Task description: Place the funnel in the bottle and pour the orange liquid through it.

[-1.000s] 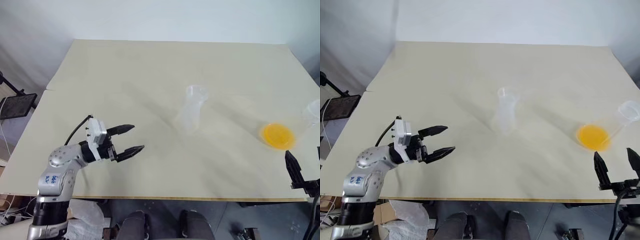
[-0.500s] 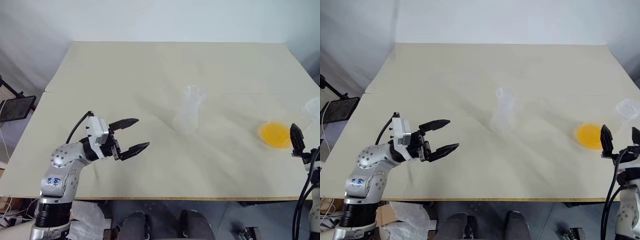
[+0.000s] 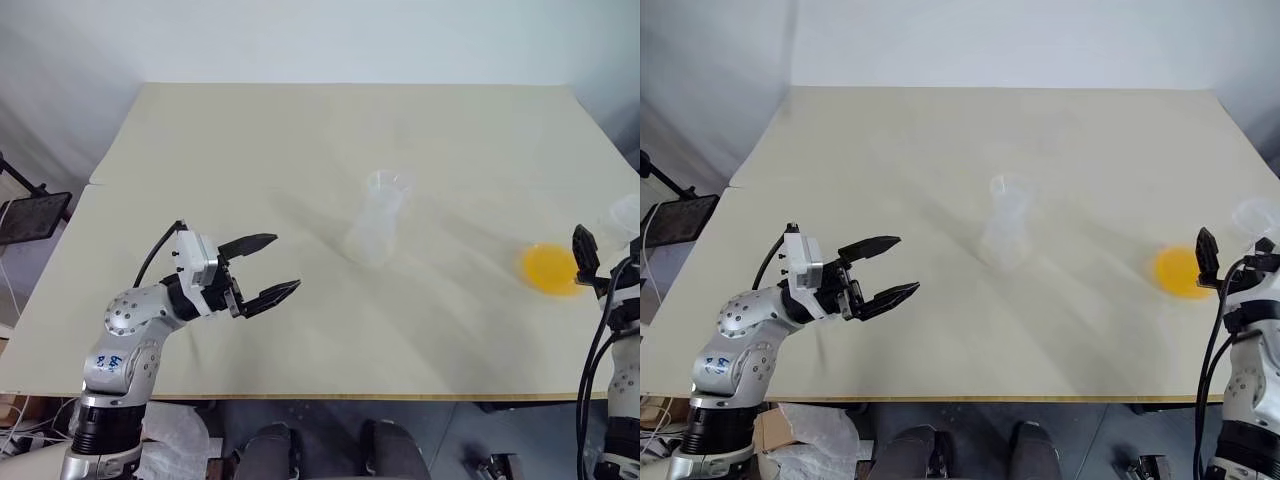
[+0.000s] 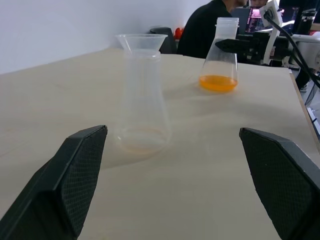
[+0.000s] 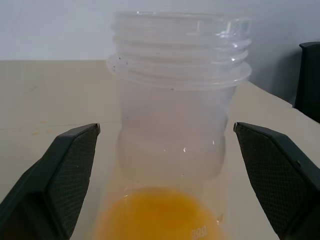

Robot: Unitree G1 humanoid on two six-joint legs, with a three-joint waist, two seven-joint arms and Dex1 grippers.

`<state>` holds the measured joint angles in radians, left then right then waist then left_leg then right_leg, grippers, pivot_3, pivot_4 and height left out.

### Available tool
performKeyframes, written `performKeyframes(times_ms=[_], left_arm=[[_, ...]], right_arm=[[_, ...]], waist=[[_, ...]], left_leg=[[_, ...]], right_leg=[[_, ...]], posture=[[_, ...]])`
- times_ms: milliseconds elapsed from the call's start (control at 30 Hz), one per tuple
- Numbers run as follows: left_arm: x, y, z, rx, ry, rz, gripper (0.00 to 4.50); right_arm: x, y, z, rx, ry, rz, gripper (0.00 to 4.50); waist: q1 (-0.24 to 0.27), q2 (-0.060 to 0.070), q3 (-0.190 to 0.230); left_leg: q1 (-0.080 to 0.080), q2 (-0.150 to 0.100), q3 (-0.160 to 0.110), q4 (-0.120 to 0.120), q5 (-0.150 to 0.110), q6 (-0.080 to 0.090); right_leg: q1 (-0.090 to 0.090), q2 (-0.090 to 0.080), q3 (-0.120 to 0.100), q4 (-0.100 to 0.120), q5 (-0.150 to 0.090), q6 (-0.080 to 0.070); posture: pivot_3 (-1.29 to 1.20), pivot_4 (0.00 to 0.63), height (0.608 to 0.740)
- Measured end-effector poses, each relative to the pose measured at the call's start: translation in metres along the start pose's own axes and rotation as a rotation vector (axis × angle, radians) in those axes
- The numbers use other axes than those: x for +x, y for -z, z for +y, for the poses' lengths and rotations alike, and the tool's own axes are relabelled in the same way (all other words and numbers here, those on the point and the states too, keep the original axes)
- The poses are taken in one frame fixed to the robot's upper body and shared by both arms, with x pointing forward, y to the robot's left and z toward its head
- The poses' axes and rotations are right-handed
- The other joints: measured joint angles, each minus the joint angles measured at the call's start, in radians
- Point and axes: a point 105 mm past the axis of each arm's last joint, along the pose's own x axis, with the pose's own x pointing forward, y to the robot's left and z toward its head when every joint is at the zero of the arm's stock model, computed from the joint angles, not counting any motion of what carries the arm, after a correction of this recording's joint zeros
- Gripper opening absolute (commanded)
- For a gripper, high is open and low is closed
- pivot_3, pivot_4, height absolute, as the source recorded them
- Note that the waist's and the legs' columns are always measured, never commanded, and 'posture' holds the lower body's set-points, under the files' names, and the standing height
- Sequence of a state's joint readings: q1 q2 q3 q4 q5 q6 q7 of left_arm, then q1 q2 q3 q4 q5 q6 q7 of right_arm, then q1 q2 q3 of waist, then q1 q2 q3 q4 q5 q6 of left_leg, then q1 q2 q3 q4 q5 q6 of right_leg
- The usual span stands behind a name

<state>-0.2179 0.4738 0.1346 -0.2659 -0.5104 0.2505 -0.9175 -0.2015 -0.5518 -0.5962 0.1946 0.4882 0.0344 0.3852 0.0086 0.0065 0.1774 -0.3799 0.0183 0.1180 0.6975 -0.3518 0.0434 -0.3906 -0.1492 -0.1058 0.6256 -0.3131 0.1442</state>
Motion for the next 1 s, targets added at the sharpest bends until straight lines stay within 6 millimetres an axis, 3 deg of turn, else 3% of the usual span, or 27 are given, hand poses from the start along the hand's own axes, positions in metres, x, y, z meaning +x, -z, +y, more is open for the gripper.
performKeyframes(times_ms=[500,600,667,733,1000], left_arm=[[0.009,0.002,-0.008,-0.02,0.029,-0.007,4.49],[0.011,-0.001,-0.01,-0.011,0.034,-0.017,4.5],[0.012,-0.002,-0.011,-0.007,0.031,-0.022,4.5],[0.012,-0.001,-0.011,-0.012,0.026,-0.019,4.5],[0.011,0.0,-0.012,-0.024,0.015,-0.015,4.5]], right_arm=[[0.033,-0.001,-0.007,0.025,0.048,-0.056,4.5],[0.035,-0.001,-0.007,0.022,0.048,-0.069,3.92],[0.038,-0.003,-0.006,0.025,0.047,-0.08,3.21],[0.039,-0.002,-0.005,0.023,0.041,-0.082,2.8],[0.038,-0.002,-0.003,0.019,0.019,-0.087,2.79]], waist=[[-0.011,0.0,0.0],[-0.012,0.0,0.0],[-0.012,0.0,0.0],[-0.012,0.0,0.0],[-0.013,0.0,0.0]], left_leg=[[0.0,0.0,0.0,-0.001,0.0,0.0],[0.0,0.0,0.0,0.0,0.0,0.0],[0.0,0.0,0.0,0.0,0.0,0.0],[0.0,0.001,0.0,-0.001,0.0,0.0],[0.0,0.001,0.0,-0.001,0.0,0.0]], right_leg=[[0.0,0.0,0.0,0.0,0.0,0.0],[0.0,0.0,0.0,0.0,0.0,0.0],[0.0,0.0,0.0,-0.001,0.0,0.0],[0.0,0.0,0.0,-0.001,0.0,0.0],[0.0,0.0,0.0,-0.001,0.0,0.0]], posture=[[0.0,0.15,0.74],[0.0,0.15,0.74],[0.0,0.15,0.74],[0.0,0.15,0.74],[0.0,0.15,0.74]])
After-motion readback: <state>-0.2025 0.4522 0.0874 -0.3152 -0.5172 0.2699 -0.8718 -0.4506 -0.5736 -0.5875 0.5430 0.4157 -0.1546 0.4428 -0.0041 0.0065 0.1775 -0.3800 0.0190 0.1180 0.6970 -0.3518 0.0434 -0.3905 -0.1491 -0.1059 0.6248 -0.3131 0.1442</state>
